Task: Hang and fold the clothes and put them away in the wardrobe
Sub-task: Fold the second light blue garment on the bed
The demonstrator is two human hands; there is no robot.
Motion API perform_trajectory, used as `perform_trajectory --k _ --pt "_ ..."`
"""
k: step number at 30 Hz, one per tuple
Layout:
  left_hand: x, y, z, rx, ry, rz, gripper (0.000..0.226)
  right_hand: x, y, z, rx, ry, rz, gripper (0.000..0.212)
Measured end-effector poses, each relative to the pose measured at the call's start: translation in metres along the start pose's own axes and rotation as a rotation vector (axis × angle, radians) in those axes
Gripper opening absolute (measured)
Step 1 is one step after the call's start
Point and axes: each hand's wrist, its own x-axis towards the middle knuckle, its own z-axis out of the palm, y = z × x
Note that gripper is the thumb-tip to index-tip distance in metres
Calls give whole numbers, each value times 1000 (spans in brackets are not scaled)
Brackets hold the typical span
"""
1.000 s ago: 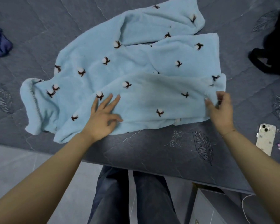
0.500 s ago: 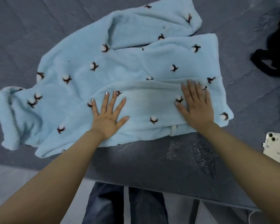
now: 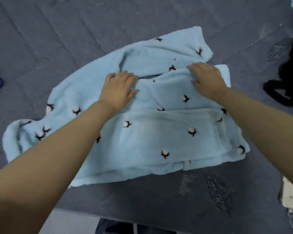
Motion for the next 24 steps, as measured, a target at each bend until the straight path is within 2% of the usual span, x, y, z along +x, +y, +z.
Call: perform_trajectory --k 2,6,10,12,15,18,21,24 --pt "11 -20 2 127 -77 -84 44 18 10 2 -84 -88 33 45" --pt "9 -63 -2 239 -45 -148 46 28 37 2 -193 -81 174 25" --pt "12 -62 -5 208 -73 -185 42 28 45 8 -201 41 169 33" --pt "13 -55 -11 161 -51 -183 37 22 41 8 -143 94 141 29" --pt "-6 -44 -34 -2 105 -61 23 -10 38 -8 -2 246 10 14" --pt "-48 -22 -54 -38 245 116 8 -75 40 -21 57 379 -8 18" --pt "-98 1 -52 -49 194 203 15 -146 34 -14 108 348 27 13" --pt "-131 20 -35 -40 40 274 19 -191 23 9 71 205 67 28"
